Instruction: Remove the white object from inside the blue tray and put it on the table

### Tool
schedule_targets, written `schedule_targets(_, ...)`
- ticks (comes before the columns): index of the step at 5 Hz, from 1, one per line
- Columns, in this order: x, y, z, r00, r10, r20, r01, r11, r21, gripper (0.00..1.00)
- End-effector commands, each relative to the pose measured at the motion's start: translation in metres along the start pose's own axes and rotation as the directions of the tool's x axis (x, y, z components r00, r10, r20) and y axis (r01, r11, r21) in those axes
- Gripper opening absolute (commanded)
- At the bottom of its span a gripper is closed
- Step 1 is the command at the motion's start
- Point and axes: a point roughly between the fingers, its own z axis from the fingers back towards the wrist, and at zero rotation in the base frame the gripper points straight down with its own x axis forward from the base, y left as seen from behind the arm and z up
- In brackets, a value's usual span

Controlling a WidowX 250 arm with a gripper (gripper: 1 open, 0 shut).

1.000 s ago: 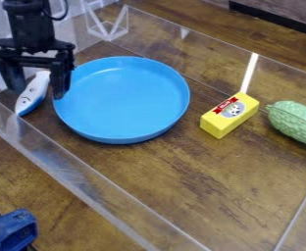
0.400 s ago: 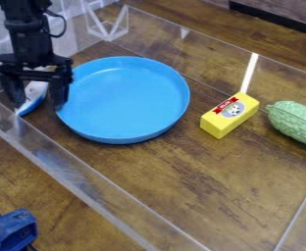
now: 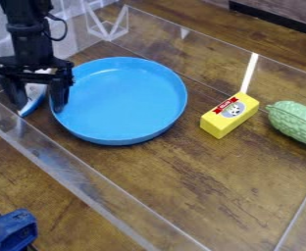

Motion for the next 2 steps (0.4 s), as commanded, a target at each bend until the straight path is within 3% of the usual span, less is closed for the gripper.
schedule_targets(1, 0.0017, 0.0086, -0.0099, 0.999, 0.041, 0.001, -0.041, 0.999, -0.004, 1.0)
schedule_targets(2, 0.003, 0.0092, -0.0176, 0.998, 0.056, -0.005, -0.056, 0.998, -0.004, 1.0)
